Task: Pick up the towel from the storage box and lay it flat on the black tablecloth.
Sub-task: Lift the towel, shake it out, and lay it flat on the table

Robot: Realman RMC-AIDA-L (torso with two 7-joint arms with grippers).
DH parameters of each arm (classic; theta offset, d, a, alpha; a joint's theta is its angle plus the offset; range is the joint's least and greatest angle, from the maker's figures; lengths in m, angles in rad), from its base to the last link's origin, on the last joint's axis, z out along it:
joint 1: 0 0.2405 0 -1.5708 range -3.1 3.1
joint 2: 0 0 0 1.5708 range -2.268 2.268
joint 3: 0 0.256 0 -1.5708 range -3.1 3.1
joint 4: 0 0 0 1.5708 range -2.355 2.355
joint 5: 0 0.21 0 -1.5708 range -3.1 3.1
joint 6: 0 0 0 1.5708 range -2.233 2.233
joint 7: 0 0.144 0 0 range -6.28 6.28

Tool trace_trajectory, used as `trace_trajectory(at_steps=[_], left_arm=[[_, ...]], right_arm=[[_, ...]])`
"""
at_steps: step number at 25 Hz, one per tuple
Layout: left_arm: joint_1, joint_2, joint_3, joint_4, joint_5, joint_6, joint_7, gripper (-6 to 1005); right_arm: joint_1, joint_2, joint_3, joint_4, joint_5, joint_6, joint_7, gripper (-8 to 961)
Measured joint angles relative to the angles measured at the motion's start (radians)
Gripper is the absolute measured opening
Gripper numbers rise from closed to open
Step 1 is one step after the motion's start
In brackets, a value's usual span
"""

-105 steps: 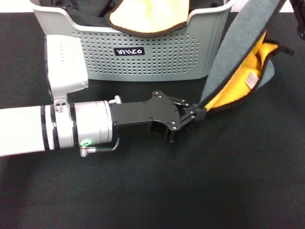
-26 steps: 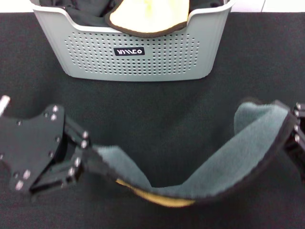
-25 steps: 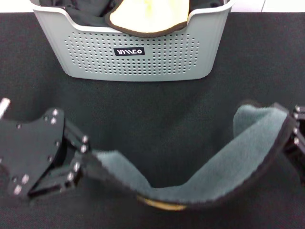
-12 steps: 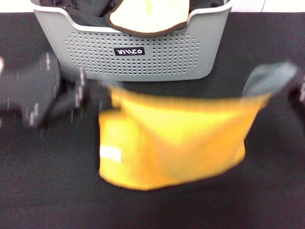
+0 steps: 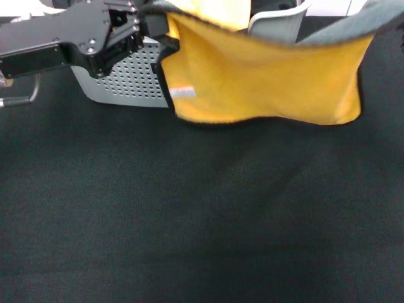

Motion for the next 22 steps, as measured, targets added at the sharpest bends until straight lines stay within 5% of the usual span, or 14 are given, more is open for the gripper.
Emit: trace_trajectory(at_steps=[4, 8, 13, 15, 17, 19, 20, 22], left_arm=[[0.007, 0.018, 0.005, -0.006, 0.031, 0.08, -0.02, 23], [0.084, 0.062, 0.043, 0.026, -0.02, 0.211, -0.02, 23], [0.235, 0.197, 0.273, 0.117, -0.336, 0.211, -0.026, 23], [0.252, 0.224, 0.32, 0.131, -0.381, 0.207, -0.051, 23], [0.242, 0.211, 0.315, 0.119, -0.362, 0.202, -0.073, 23], [0.194, 0.161, 0.252, 0.056, -0.244, 0.189, -0.076, 23], [0.17, 0.138, 0.211, 0.028, -0.176, 0.177, -0.072, 23], [0.115, 0.08, 0.098, -0.025, 0.036, 0.125, -0.064, 23]], right_arm=[[-0.032, 0.018, -0.043, 0.02, -0.046, 0.038, 0.003, 15], [-0.124, 0.016, -0.196, -0.075, 0.004, 0.068, 0.013, 15], [-0.273, 0.011, -0.241, -0.307, 0.03, 0.072, 0.041, 15], [-0.281, 0.011, -0.241, -0.303, 0.035, 0.065, 0.056, 15], [-0.251, 0.012, -0.257, -0.23, 0.035, 0.052, 0.062, 15], [-0.224, 0.013, -0.271, -0.169, 0.038, 0.042, 0.061, 15], [-0.138, 0.019, -0.311, 0.005, 0.057, -0.002, 0.046, 15], [-0.095, 0.022, -0.33, 0.087, 0.076, -0.035, 0.031, 15]])
